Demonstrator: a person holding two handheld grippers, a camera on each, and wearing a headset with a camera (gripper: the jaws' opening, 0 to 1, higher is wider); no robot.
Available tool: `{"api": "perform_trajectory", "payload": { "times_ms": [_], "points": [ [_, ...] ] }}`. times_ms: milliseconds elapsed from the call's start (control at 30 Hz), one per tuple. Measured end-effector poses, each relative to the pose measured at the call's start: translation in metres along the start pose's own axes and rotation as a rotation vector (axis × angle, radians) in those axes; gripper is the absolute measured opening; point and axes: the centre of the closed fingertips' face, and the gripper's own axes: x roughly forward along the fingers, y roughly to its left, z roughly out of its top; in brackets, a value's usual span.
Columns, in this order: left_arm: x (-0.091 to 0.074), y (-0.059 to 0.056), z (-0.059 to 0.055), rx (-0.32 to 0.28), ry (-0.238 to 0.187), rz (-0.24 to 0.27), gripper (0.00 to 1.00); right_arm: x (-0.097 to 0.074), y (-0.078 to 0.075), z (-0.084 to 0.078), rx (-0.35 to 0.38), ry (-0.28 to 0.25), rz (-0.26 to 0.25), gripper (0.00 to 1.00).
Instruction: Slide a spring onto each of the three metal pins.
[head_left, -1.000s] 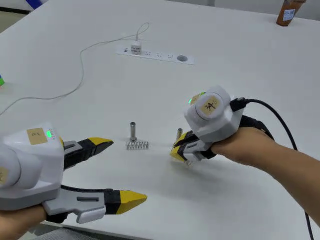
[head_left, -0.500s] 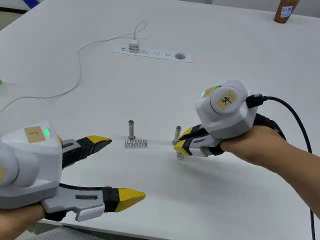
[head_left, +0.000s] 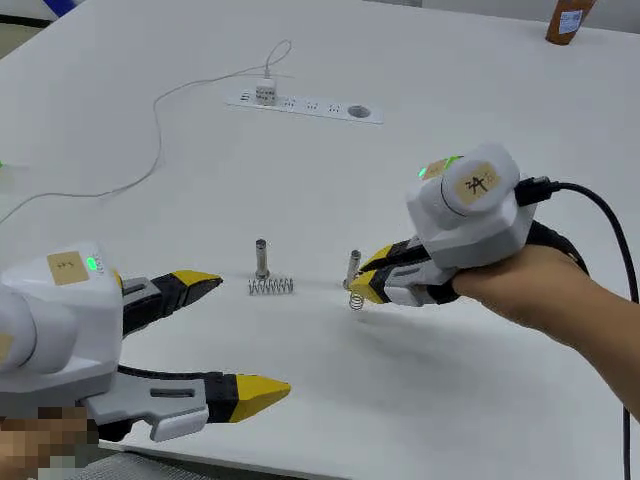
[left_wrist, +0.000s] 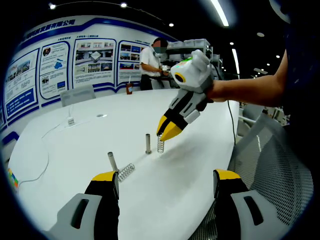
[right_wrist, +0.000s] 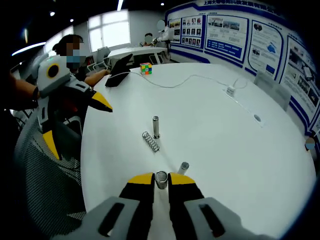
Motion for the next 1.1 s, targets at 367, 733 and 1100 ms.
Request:
{"api": "perform_trajectory", "payload": {
  "times_ms": [367, 733, 1100],
  "points": [
    [0.000, 0.000, 0.000, 0.000, -0.003, 0.001, 0.79, -0.019, -0.007, 0.029, 0.000, -0.066, -0.030, 0.12],
    [0.000, 0.000, 0.000, -0.001, -0.001, 0.004, 0.79, -0.018, -0.020, 0.040, 0.001, -0.077, -0.057, 0.12],
    [0.000, 0.001, -0.001, -0.006, -0.001, 0.005, 0.79, -0.010, -0.027, 0.033, 0.020, -0.047, -0.054, 0.12]
  ]
}}
